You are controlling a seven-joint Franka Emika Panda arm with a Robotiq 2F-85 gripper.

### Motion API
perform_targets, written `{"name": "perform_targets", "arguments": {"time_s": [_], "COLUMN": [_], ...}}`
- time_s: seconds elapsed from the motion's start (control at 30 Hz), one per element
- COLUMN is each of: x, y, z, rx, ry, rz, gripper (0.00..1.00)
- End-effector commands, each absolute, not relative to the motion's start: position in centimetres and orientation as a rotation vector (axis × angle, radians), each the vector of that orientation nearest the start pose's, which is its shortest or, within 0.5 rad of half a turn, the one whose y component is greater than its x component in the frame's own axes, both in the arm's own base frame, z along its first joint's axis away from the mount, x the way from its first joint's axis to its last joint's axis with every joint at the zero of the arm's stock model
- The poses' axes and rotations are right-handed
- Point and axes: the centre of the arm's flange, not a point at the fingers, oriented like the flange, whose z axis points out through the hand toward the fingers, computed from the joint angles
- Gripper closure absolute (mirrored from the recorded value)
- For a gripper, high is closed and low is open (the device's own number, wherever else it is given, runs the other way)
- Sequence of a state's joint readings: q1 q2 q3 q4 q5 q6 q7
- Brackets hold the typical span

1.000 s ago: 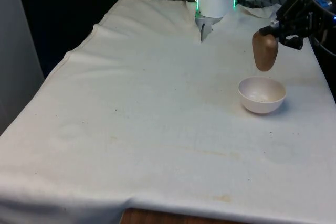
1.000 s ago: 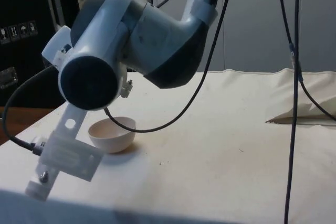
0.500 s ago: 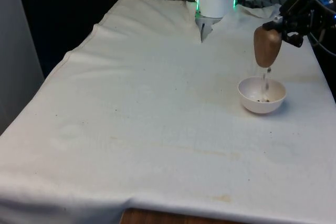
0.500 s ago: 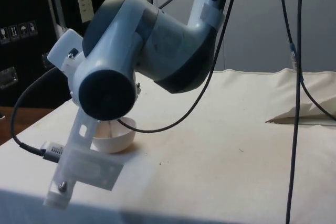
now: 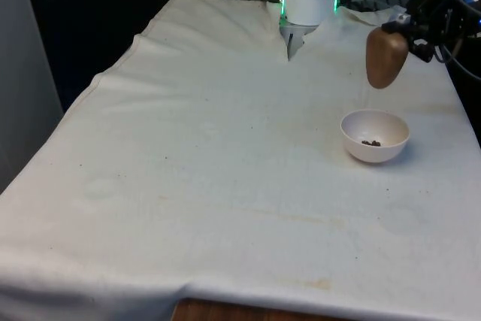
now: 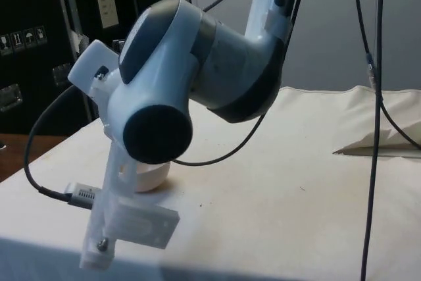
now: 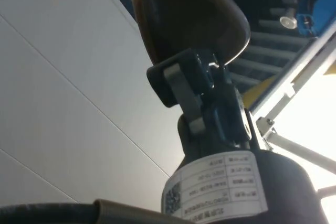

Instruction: Pour the coffee beans from the cup into the bowl.

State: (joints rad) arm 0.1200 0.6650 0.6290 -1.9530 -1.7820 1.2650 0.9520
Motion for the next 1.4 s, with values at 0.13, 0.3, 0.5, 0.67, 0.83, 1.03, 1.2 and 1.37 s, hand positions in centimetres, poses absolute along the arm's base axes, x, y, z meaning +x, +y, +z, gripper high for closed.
{"name": "perform_targets", "arguments": {"time_s": [0.13,0.3,0.5,0.67,0.83,1.03,1.2,1.37], "x": [51.7,51.4,50.8,50.6,50.9,51.5,51.8,52.4], "y": [27.4,27.5,27.6,27.5,27.7,27.6,27.6,27.7], "z": [22.5,22.4,22.3,22.2,22.8,23.4,23.7,24.5], "rx": [1.49,1.458,1.418,1.4,1.417,1.441,1.44,1.482], "ry": [0.488,0.501,0.513,0.509,0.497,0.478,0.457,0.44], "rz": [0.531,0.541,0.555,0.567,0.578,0.589,0.599,0.613], "gripper": [1.0,1.0,1.0,1.0,1.0,1.0,1.0,1.0]}}
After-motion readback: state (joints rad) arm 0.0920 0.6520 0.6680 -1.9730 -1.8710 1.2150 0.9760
